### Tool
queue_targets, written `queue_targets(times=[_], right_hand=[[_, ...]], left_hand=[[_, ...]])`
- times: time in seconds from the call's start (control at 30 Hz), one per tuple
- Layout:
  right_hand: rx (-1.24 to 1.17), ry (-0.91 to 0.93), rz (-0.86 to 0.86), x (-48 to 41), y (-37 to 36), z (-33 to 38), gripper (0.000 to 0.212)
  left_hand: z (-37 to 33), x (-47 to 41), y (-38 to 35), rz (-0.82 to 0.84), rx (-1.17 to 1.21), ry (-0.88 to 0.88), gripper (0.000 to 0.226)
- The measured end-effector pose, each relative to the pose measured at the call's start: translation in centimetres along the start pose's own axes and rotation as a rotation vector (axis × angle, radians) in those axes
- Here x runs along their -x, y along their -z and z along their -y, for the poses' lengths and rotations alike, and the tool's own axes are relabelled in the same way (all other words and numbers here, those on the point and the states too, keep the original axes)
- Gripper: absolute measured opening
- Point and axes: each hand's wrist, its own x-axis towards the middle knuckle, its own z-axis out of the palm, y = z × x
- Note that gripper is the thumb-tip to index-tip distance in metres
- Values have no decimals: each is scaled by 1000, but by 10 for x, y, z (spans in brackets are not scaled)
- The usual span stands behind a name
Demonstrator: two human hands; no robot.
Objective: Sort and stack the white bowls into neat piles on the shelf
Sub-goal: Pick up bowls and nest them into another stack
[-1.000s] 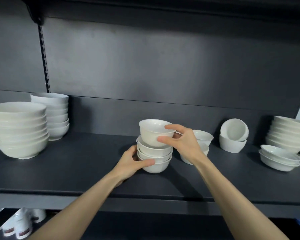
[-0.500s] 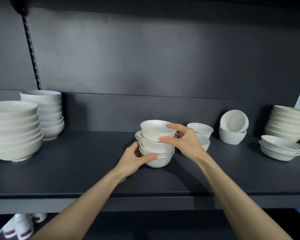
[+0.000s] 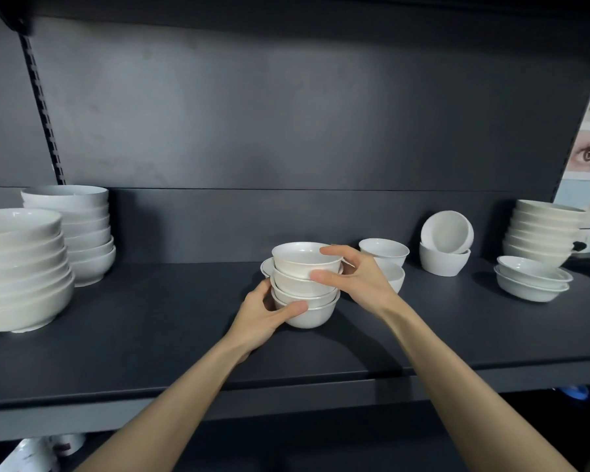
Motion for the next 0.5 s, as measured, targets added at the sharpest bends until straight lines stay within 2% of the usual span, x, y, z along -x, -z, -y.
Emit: queue_targets(times=[0.1, 0.27, 0.4, 0.5], right_hand=[[11, 1, -6, 1, -1, 2, 45], [-5, 3, -2, 8, 3, 6, 60], [27, 17, -108, 17, 23, 6, 67], [40, 2, -151, 22, 39, -1, 64]], left_hand=[[1, 0, 0, 8, 5, -5, 68], [3, -1, 1, 12, 4, -2, 72], [6, -3, 1, 17, 15, 15, 69], [6, -3, 1, 9, 6, 33, 81]])
